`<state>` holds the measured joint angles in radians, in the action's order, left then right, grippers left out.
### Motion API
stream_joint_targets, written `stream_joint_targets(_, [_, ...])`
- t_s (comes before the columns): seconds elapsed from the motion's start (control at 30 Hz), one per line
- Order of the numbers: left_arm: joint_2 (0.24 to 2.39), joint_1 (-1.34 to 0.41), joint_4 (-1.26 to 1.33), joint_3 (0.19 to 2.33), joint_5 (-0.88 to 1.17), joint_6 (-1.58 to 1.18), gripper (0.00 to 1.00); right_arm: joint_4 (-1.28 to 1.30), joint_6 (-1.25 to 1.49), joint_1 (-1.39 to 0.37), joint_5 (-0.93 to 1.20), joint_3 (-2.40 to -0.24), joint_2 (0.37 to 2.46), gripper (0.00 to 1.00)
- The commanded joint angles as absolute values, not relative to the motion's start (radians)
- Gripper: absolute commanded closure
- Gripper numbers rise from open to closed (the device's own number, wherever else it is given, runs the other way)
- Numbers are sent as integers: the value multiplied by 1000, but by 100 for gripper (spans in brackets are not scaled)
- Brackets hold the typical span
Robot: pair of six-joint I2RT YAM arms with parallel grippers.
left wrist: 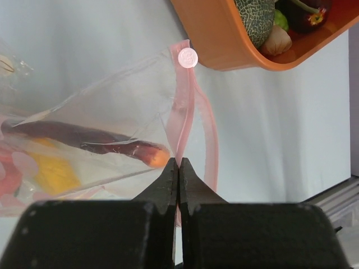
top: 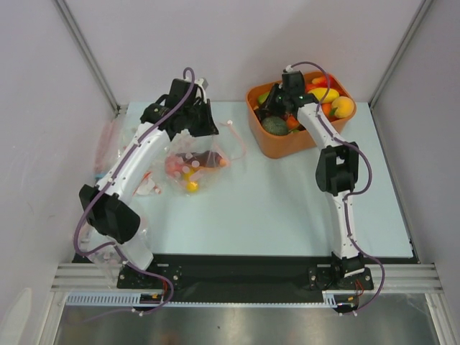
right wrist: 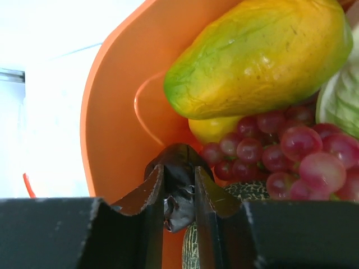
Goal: Place the food in the zip-top bag and seal the zipper
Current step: Pick up the fake fruit from the bin.
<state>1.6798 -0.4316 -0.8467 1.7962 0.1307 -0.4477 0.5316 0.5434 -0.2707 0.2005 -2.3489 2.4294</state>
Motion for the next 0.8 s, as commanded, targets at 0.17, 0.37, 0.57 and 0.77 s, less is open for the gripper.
stream_joint_targets(0.17, [1727, -457, -770, 1829, 247, -503, 100, 422, 508, -206, 199, -2094, 2079, 89])
stream_joint_targets(0.37, [1740, -472, -753, 1830, 276, -506, 100, 414, 525, -189, 221, -1925, 1899, 100])
stream_joint_targets(0.57, [1710, -489, -735, 1798, 288, -506, 100, 362, 522, -202, 346, -1752, 1715, 100])
stream_joint_targets(0.77, [1655, -497, -690, 1718, 299, -500, 100, 361, 497, -307, 425, -1639, 1542, 100])
